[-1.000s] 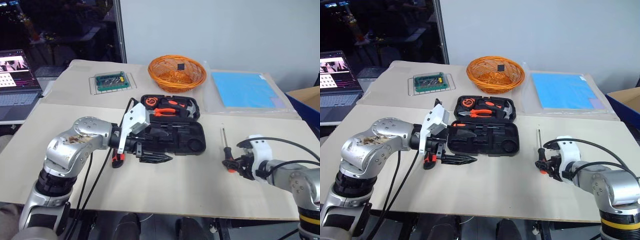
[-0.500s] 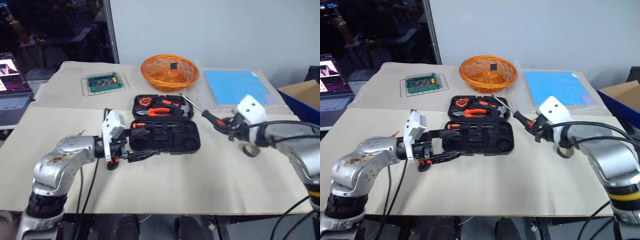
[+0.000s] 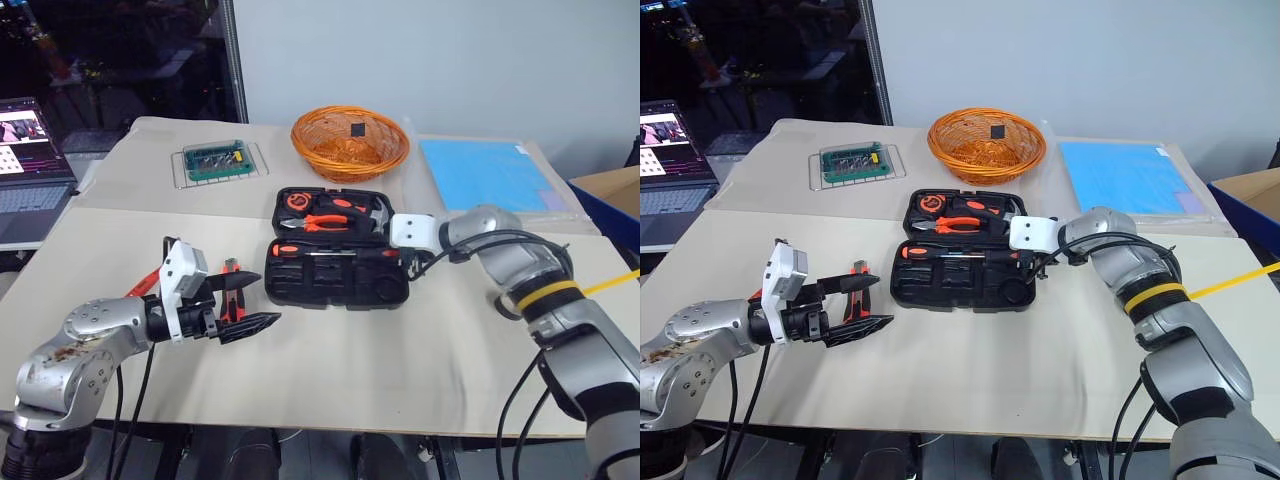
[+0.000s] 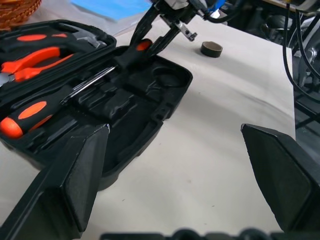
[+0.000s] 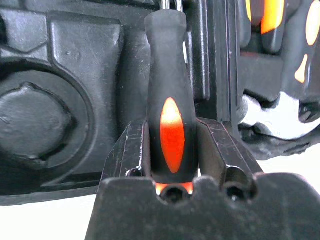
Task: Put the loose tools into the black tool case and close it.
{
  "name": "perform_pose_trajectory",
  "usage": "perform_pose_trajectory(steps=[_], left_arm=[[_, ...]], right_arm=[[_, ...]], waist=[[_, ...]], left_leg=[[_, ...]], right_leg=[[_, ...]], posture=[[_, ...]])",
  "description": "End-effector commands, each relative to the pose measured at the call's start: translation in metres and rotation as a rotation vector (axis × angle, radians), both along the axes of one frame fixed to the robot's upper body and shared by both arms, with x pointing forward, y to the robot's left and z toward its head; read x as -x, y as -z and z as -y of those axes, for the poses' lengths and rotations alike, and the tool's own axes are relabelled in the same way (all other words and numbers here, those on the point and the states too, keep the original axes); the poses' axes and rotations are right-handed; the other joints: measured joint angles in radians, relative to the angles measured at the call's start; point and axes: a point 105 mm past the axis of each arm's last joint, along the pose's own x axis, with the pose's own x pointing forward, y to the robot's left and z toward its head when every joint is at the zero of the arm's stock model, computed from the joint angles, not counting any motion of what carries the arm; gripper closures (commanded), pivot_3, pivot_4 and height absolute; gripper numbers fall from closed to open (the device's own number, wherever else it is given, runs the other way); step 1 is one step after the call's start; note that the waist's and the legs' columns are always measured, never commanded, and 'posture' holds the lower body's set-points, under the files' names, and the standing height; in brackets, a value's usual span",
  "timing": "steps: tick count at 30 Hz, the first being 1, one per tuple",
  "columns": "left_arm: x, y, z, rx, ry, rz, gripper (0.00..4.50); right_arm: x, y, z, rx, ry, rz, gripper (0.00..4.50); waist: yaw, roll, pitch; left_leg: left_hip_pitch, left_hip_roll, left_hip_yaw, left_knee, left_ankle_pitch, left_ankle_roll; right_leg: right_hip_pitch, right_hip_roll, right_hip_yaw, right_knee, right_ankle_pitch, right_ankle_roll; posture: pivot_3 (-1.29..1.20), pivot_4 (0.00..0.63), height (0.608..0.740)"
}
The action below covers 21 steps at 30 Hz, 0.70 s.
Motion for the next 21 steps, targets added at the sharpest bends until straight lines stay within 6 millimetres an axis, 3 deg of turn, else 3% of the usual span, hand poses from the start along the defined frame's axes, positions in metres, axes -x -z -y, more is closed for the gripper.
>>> perform_pose_trajectory(steps=[1,8,11,13,17,18,21], left_arm=[[0.004,-0.011,0.0,-0.006,0.004,0.064,0.0],[0.003,-0.009,-0.003,-0.012,-0.01,0.069,0.0],[0.002,-0.008,-0.003,-0.016,-0.008,0.071,0.0],[0.001,-0.008,-0.003,-0.015,-0.006,0.073,0.0],[-0.001,-0.008,-0.004,-0.015,-0.006,0.071,0.0],[-0.001,-0.007,-0.004,-0.016,-0.007,0.069,0.0],[-0.003,-0.005,-0.007,-0.017,-0.014,0.065,0.0]], right_arm=[[0.003,0.012,0.001,0.032,-0.021,-0.068,3.51],[0.009,0.006,0.0,-0.009,-0.026,-0.107,3.51],[0.012,0.015,0.003,0.012,-0.009,-0.156,3.51],[0.013,0.017,0.0,-0.005,-0.007,-0.182,2.5],[0.012,0.007,-0.003,-0.051,-0.007,-0.157,1.29],[0.014,0.003,-0.004,-0.071,-0.011,-0.165,1.06],[0.025,-0.021,-0.007,-0.194,-0.047,-0.213,1.06]], waist=[[0.0,0.0,0.0],[0.003,0.001,0.0],[0.003,0.001,0.0],[0.004,0.001,0.0],[0.004,0.001,0.0],[0.004,0.001,0.0],[0.006,0.001,0.0]], left_leg=[[0.001,0.0,0.0,0.0,0.0,0.0],[0.001,0.0,0.001,-0.001,0.0,0.0],[0.001,0.0,0.002,-0.004,0.0,0.0],[0.001,0.0,0.002,-0.005,0.0,0.0],[0.001,0.0,0.002,-0.006,0.0,0.0],[0.001,0.0,0.002,-0.006,0.0,0.0],[0.001,0.0,0.002,-0.006,0.0,0.0]], right_leg=[[0.001,0.0,0.0,0.0,0.0,0.0],[0.0,0.0,0.0,0.0,0.0,0.0],[-0.001,0.0,0.0,0.0,0.0,-0.001],[-0.002,0.0,0.0,0.0,-0.001,-0.001],[-0.002,0.0,0.0,0.0,-0.001,-0.002],[-0.002,0.0,0.0,0.0,-0.001,-0.002],[-0.002,0.0,0.0,0.0,-0.001,-0.002]], posture=[[0.0,0.15,0.74],[0.0,0.15,0.74],[0.0,0.15,0.74],[0.0,0.15,0.74],[0.0,0.15,0.74],[0.0,0.15,0.74],[0.0,0.15,0.74]])
